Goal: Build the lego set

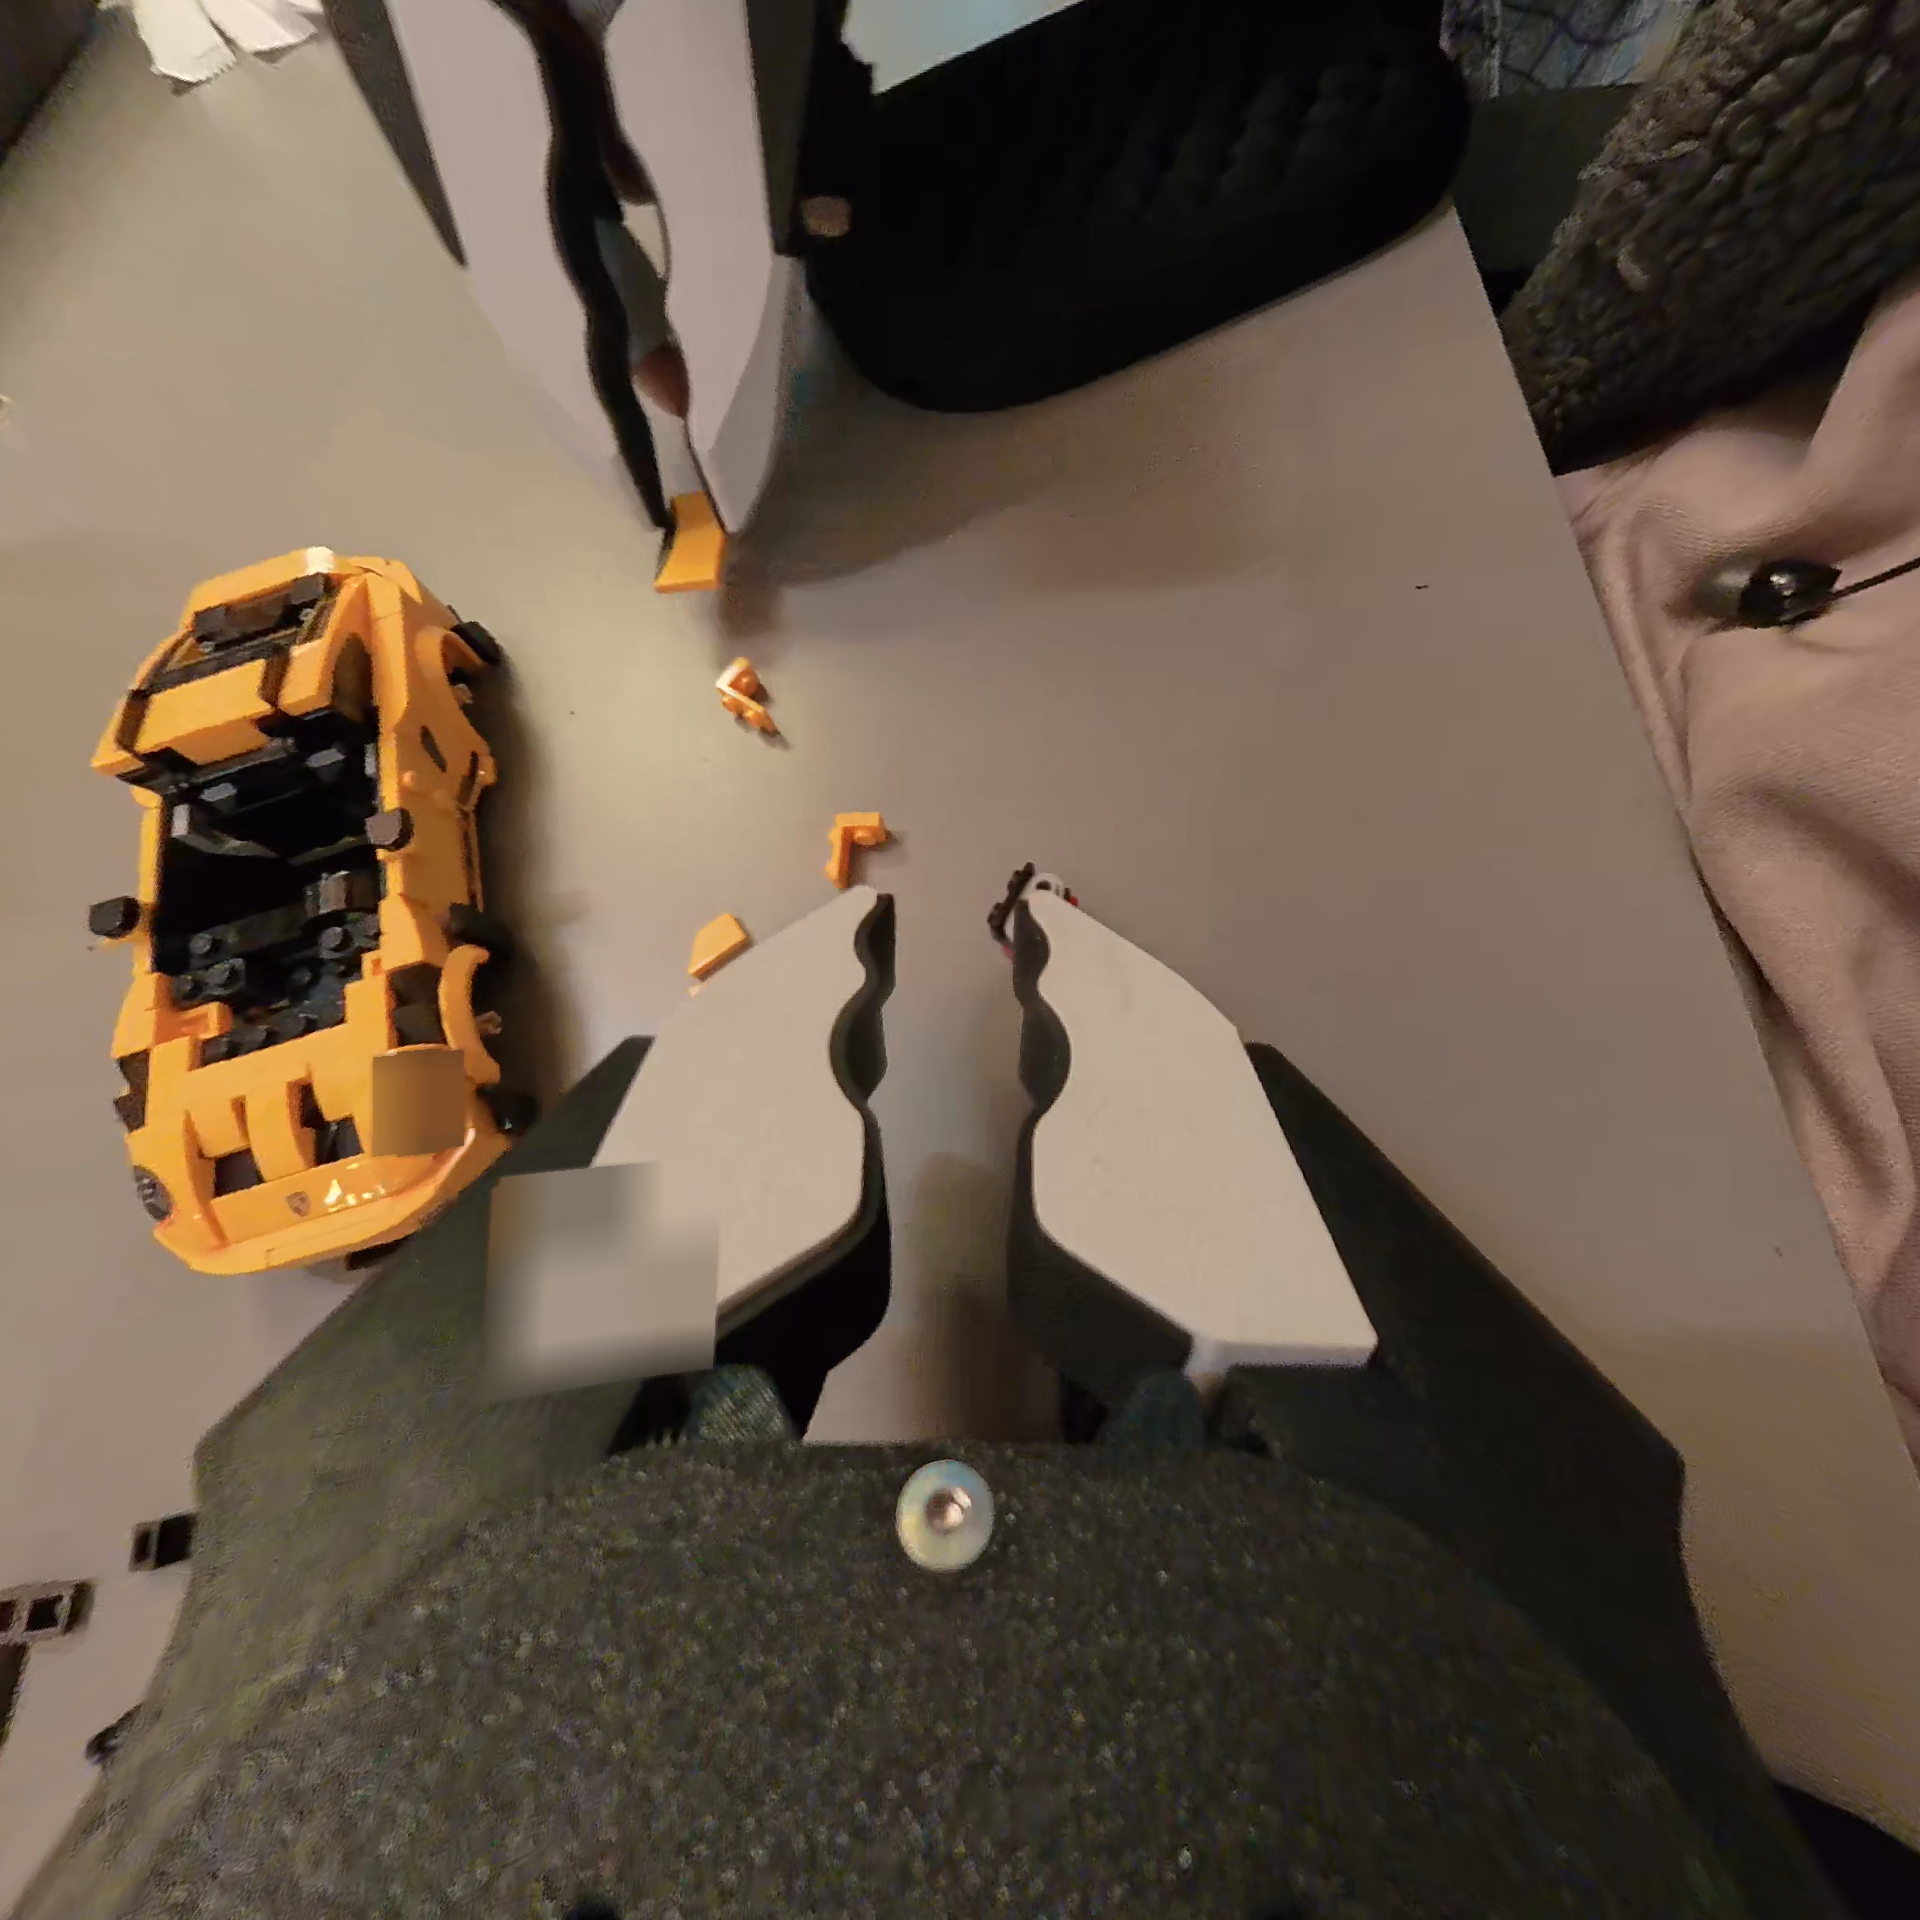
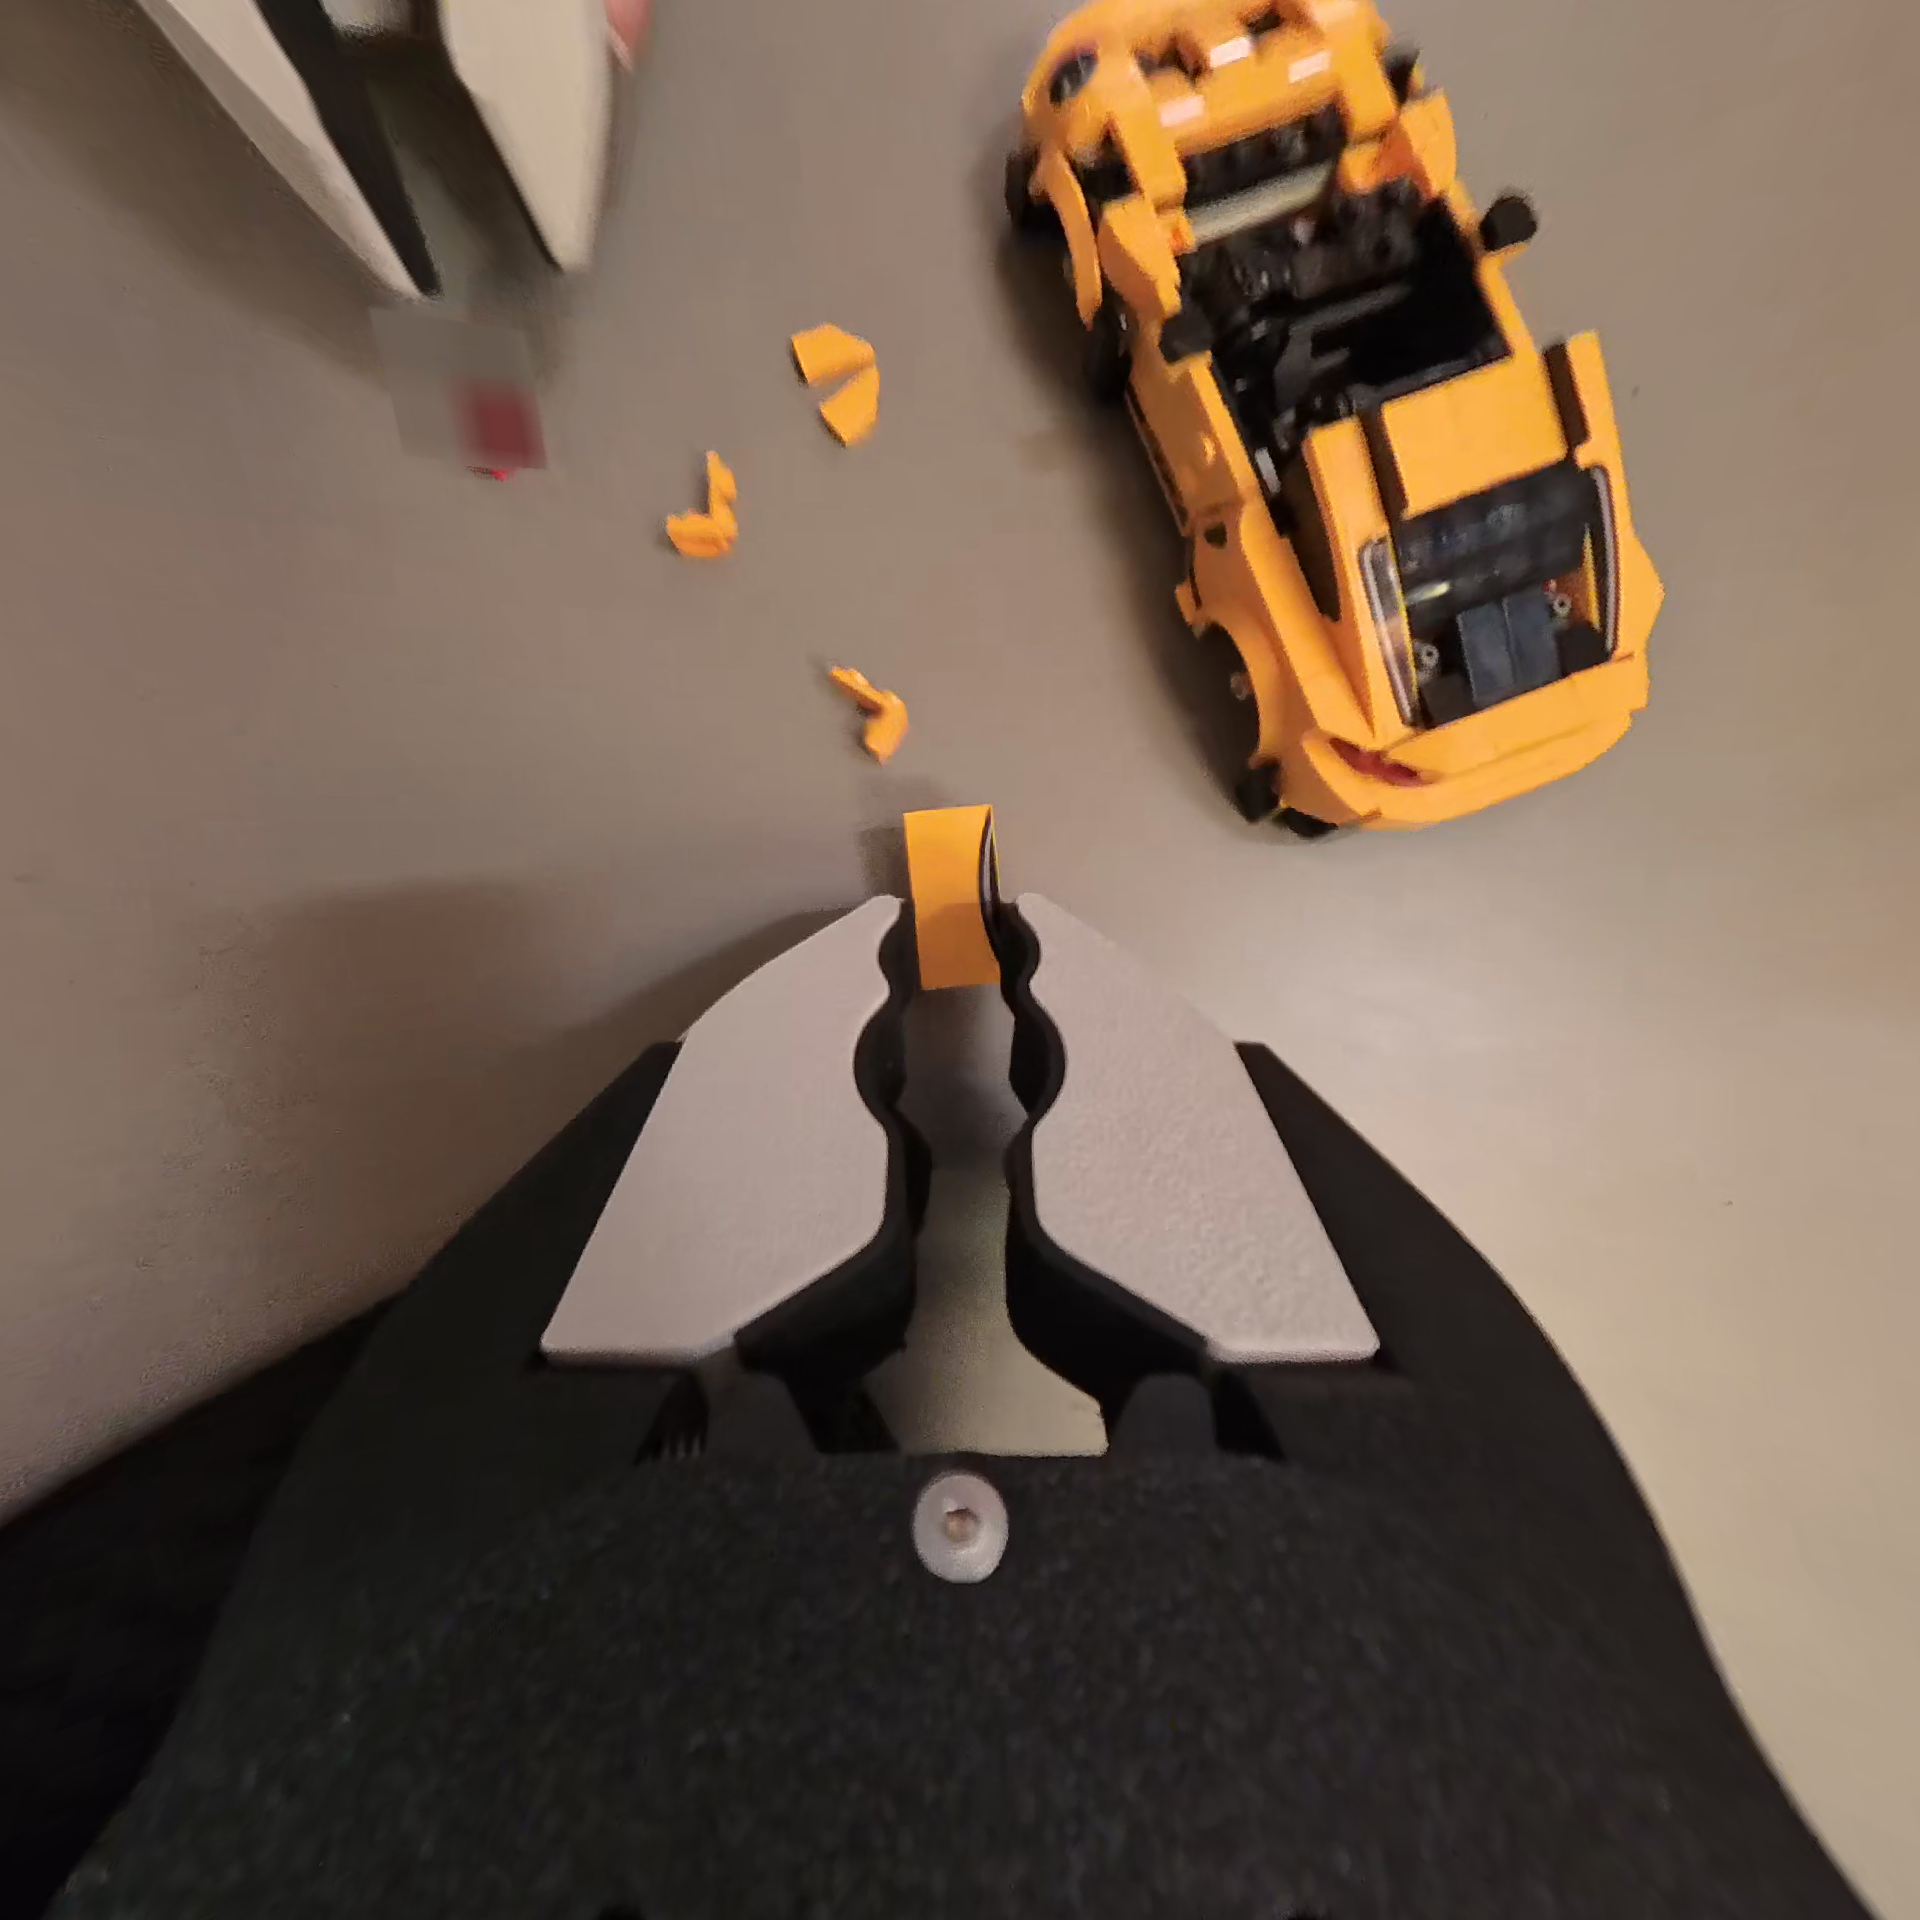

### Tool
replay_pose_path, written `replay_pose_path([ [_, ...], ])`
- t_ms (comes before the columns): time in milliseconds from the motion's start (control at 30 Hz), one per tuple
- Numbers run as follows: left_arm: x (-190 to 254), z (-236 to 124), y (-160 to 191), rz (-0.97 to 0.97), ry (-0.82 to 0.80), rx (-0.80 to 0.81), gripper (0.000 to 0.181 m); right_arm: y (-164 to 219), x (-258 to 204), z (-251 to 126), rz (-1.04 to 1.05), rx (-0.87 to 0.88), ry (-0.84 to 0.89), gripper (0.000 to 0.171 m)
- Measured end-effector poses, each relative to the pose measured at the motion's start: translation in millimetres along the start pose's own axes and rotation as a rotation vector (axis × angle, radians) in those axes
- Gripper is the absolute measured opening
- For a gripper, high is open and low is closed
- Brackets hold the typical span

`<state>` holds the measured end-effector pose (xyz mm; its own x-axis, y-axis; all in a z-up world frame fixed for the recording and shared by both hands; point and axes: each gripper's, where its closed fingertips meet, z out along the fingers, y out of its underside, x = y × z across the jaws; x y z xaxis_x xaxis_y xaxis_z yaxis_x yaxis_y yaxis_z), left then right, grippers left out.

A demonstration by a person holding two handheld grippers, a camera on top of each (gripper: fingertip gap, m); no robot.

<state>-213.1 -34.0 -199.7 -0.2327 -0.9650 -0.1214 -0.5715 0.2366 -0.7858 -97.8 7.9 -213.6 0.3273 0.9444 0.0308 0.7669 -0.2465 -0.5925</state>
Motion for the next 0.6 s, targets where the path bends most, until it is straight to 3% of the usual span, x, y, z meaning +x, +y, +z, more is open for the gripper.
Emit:
replay_pose_path([
  [267, -10.5, -3.9, -9.2, -0.020, -0.077, 0.044, 0.023, -48.2, -34.8, -4.0, 0.135, 0.115, 0.067, 0.015],
  [600, -5.0, -5.2, -17.5, -0.001, -0.066, 0.088, 0.025, -80.7, -75.3, 16.2, 0.126, 0.160, 0.035, 0.015],
])
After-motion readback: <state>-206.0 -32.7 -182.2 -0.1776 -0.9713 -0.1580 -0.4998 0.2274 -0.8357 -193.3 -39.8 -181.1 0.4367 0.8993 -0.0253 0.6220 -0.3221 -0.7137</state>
